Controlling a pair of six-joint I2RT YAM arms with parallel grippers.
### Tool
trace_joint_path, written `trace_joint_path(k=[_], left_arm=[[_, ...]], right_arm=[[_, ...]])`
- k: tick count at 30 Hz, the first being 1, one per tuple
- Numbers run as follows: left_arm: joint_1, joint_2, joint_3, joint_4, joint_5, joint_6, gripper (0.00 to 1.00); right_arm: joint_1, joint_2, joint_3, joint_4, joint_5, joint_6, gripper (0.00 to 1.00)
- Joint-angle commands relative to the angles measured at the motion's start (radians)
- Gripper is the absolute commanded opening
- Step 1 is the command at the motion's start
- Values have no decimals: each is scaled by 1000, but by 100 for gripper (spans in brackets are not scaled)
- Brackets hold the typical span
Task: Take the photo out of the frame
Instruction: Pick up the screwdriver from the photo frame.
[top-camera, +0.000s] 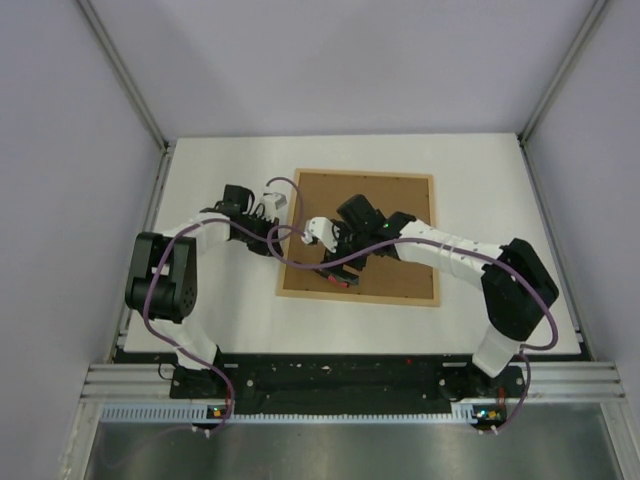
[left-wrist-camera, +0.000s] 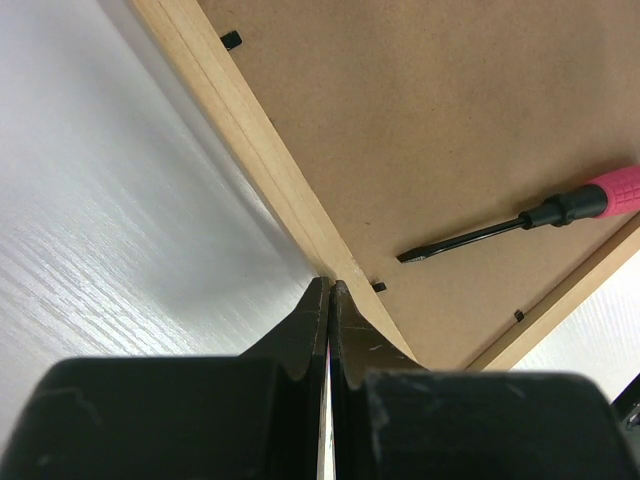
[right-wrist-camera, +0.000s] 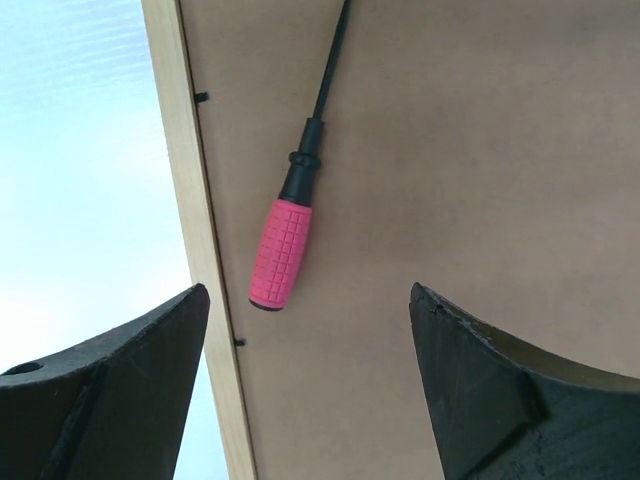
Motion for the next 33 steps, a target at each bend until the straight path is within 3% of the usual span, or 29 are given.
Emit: trace_joint_path(k=[1, 8, 15, 22, 26, 27, 29, 33], left_arm=[[-13, 41, -7, -31, -23, 30, 0], [-13, 41, -7, -31, -21, 30, 0], [-8, 30, -11, -25, -17, 28, 0], [25, 10, -7, -18, 15, 13, 1], [47, -19, -1, -18, 40, 4, 3], [53, -23, 2, -16, 48, -1, 4], [64, -37, 13, -19, 80, -1, 19], [79, -86, 44, -40, 164, 36, 51]], right_arm=[[6, 22, -48, 178, -73, 71, 80], [8, 58, -100, 262, -36, 132, 80], [29, 127, -106, 259, -9, 161, 72], [66, 139, -120, 252, 86, 152, 54], [98, 124, -142, 250, 114, 129, 54], [101, 121, -145, 252, 123, 123, 42], [101, 122, -149, 255, 143, 122, 0], [77, 75, -132, 226, 99, 106, 0]])
